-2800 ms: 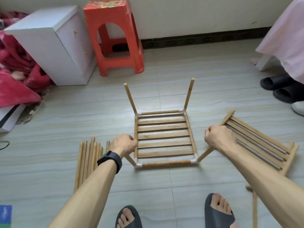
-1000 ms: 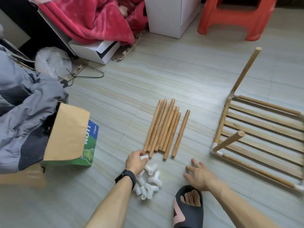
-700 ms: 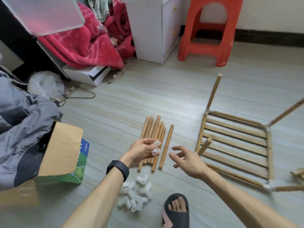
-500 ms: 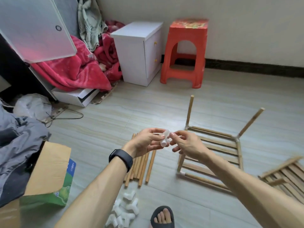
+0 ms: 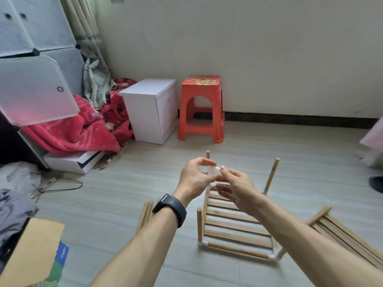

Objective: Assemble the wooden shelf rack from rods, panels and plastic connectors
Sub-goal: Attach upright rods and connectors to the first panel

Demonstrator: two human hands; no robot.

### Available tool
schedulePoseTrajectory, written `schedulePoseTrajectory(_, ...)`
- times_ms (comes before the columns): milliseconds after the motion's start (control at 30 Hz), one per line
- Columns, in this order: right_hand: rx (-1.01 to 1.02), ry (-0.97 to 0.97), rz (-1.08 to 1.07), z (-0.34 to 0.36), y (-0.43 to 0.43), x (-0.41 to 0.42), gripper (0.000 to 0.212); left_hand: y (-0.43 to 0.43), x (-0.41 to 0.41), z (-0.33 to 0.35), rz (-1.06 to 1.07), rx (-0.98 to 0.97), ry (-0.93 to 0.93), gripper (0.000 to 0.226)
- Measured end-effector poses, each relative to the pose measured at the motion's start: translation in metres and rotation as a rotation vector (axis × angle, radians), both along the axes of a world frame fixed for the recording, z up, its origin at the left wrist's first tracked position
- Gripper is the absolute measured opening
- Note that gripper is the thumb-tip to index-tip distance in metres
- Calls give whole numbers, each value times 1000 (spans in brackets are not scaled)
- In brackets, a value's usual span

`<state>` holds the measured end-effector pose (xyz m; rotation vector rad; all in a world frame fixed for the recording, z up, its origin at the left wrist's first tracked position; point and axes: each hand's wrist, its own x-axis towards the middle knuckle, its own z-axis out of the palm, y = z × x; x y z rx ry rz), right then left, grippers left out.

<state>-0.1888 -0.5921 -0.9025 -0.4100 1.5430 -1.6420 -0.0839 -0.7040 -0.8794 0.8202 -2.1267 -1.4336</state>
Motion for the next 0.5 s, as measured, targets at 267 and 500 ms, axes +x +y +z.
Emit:
schedulePoseTrajectory(267,-21,104,67,-13,30,0,22,0,11,-7,-70,430,128,35)
schedulePoseTrajectory(500,83,215,55,-30,28,0,19,-6,6,-27,-133,343,-125,40)
